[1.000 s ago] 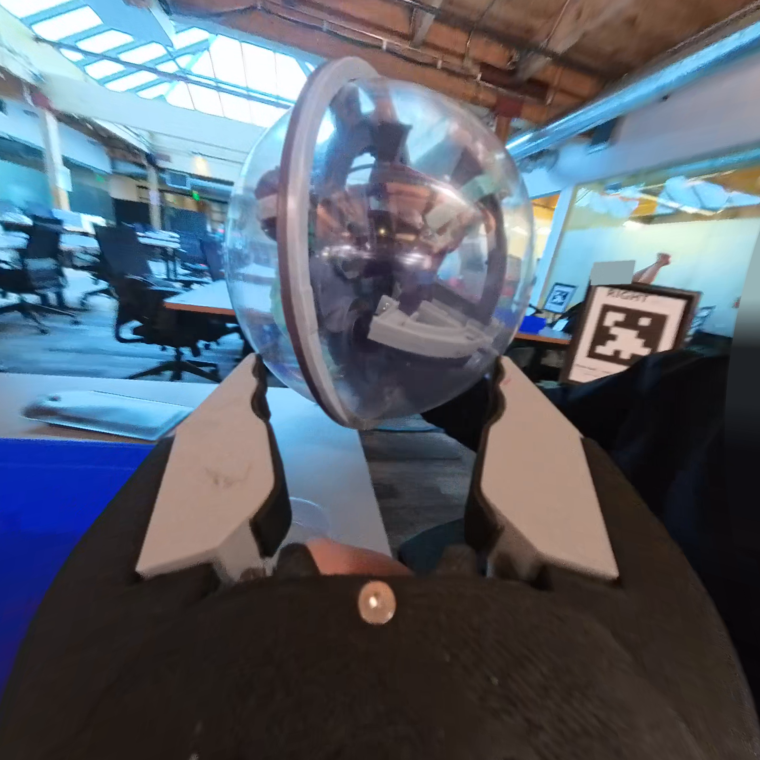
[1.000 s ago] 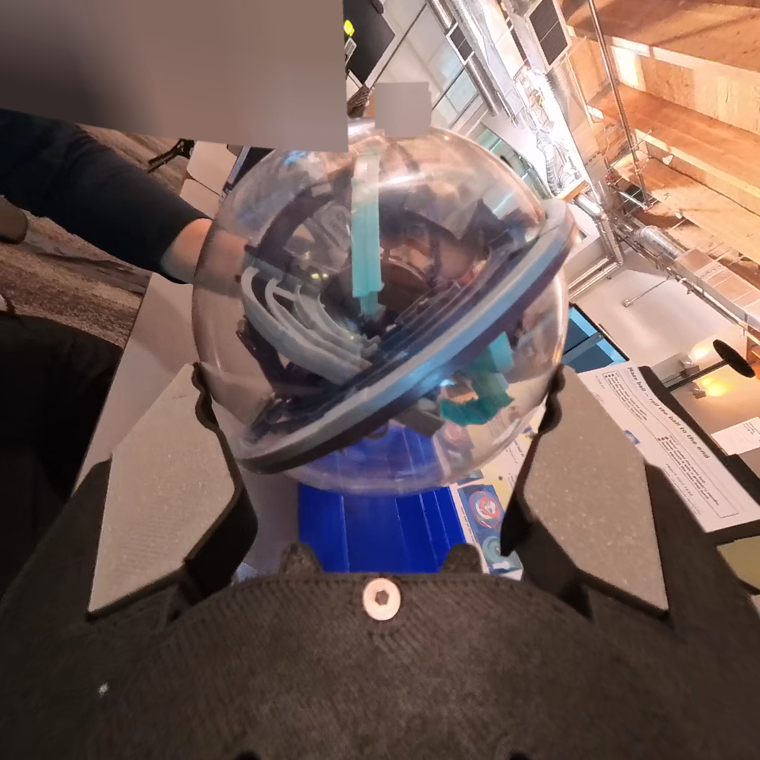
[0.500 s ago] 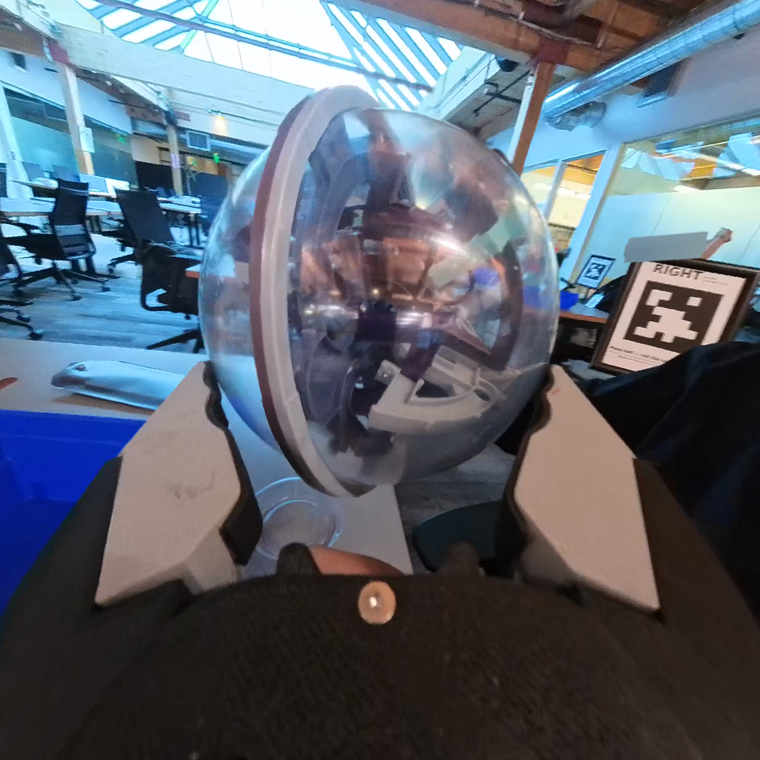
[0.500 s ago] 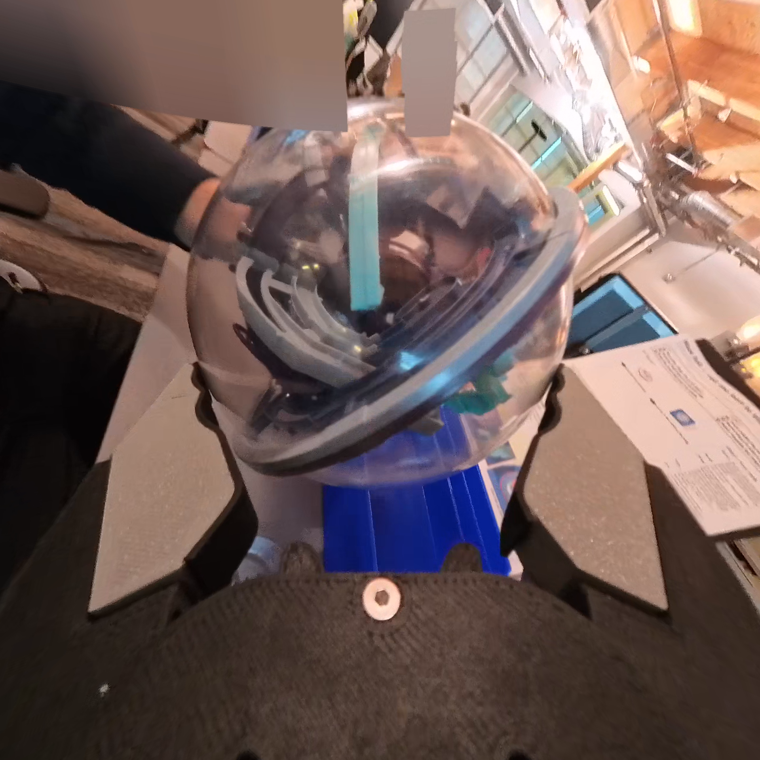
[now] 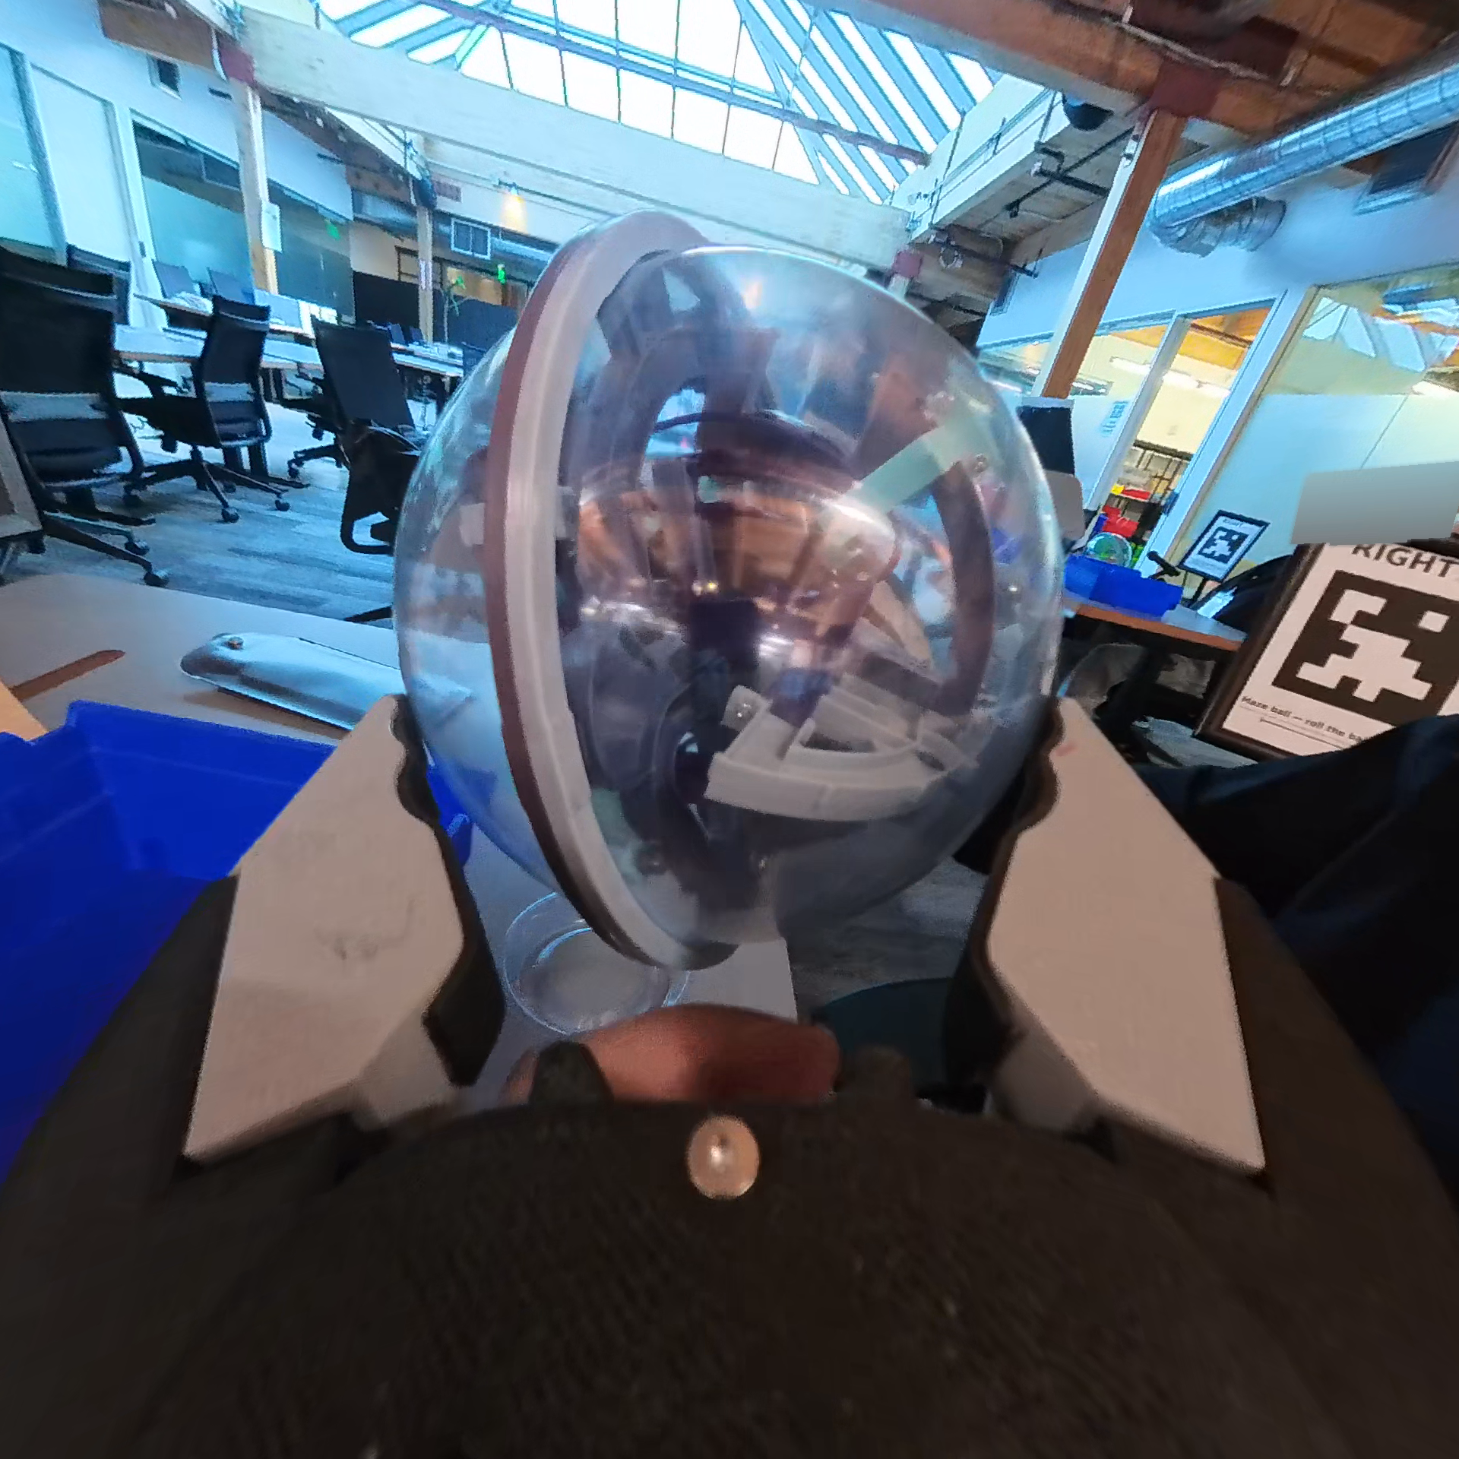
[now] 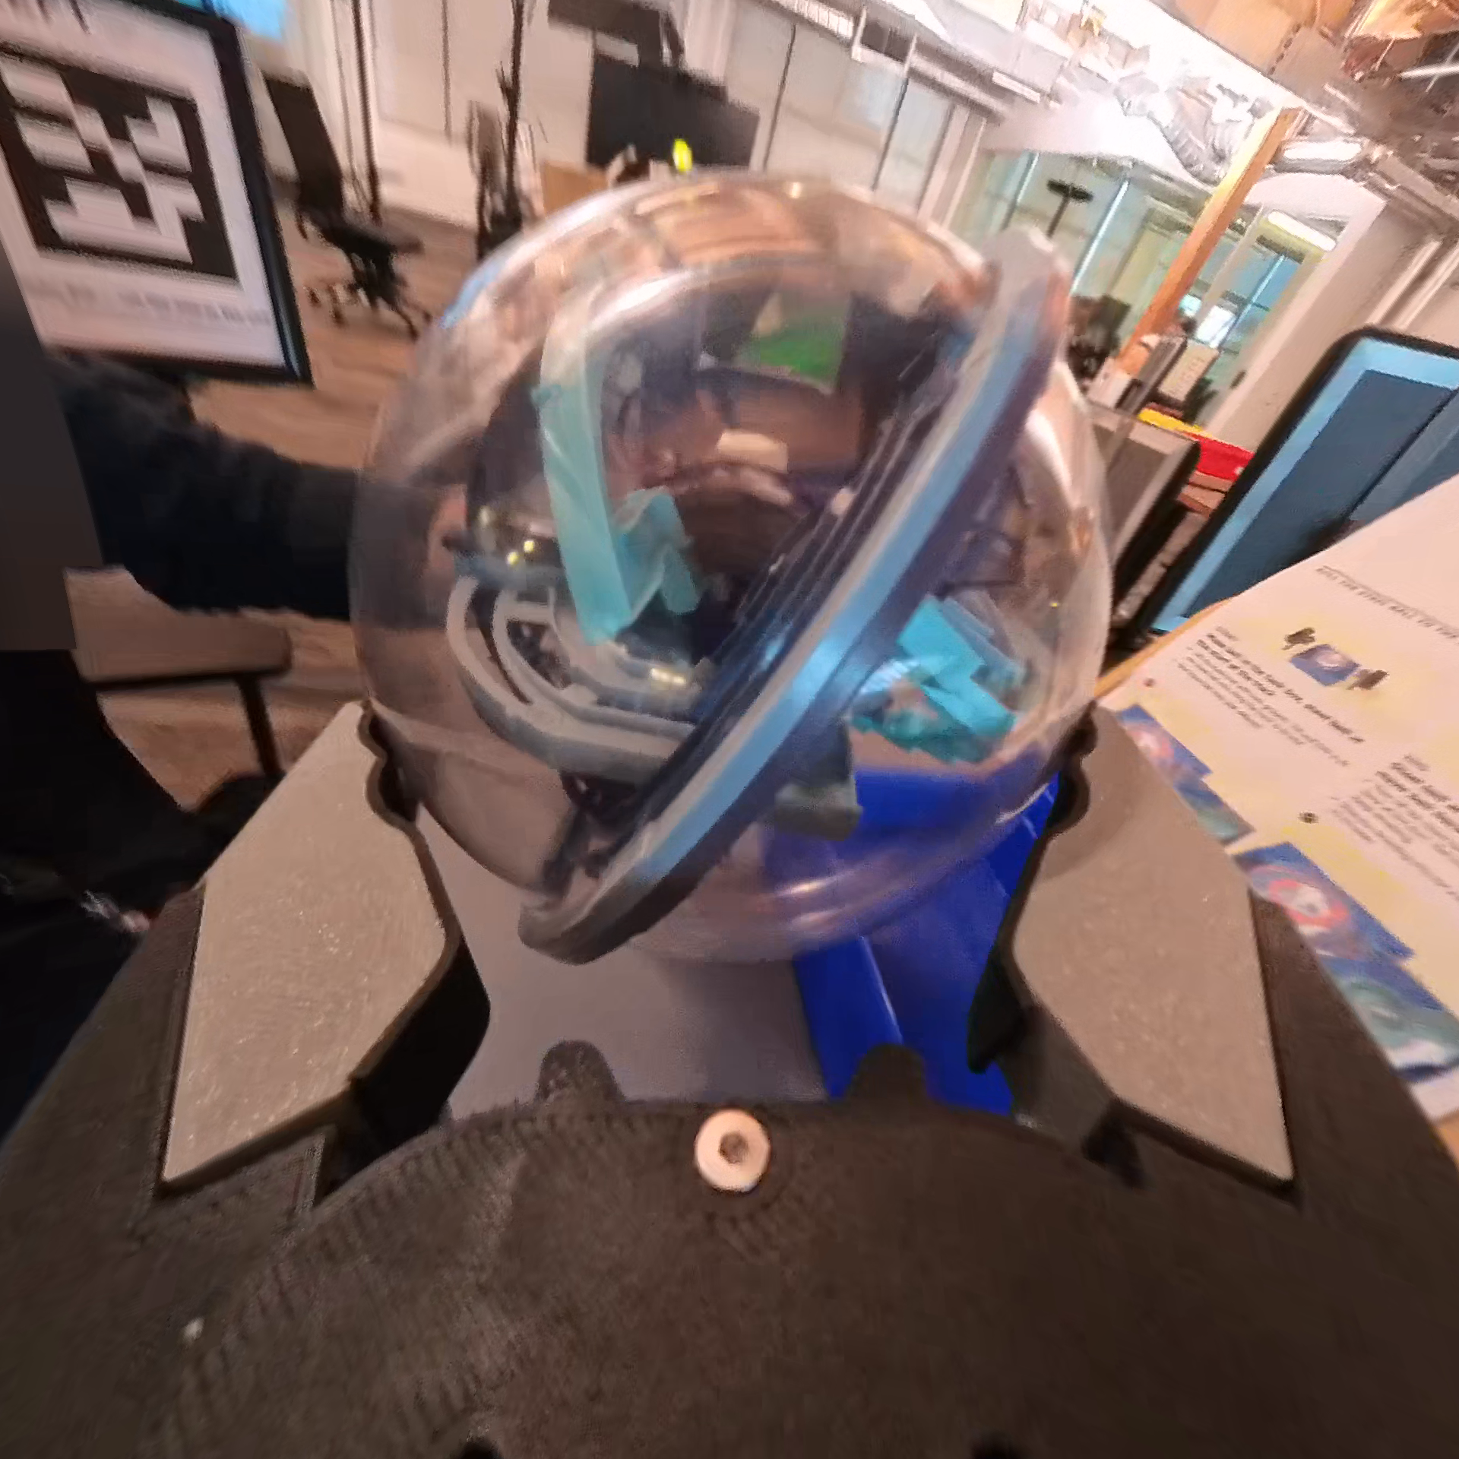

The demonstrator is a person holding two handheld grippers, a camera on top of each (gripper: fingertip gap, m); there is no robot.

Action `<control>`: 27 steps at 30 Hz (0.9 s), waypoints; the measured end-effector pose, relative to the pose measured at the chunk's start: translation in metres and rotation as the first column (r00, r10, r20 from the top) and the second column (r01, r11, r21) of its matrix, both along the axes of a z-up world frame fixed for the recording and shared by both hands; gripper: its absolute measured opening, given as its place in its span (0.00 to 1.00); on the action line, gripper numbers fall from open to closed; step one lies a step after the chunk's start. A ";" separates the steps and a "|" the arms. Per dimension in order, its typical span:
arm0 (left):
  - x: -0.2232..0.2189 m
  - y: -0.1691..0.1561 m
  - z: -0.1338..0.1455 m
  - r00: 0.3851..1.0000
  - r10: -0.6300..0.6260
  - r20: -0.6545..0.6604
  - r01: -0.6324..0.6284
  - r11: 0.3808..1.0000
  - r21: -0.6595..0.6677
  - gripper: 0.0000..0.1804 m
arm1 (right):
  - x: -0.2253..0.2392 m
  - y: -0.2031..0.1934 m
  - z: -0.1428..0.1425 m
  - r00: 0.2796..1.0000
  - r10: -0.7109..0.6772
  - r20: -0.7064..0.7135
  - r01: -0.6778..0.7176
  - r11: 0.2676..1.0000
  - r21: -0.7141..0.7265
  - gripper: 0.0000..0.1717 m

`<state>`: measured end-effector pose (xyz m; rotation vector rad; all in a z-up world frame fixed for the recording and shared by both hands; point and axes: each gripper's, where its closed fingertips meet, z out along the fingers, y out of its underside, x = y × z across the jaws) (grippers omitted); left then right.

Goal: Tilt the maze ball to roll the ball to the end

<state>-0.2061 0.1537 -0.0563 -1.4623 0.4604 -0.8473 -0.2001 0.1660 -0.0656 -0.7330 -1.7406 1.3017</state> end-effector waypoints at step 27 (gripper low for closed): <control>0.006 -0.002 0.012 0.992 0.086 -0.094 -0.078 0.993 0.086 0.80 | 0.007 -0.002 0.019 0.995 -0.012 0.099 0.027 0.988 -0.152 0.92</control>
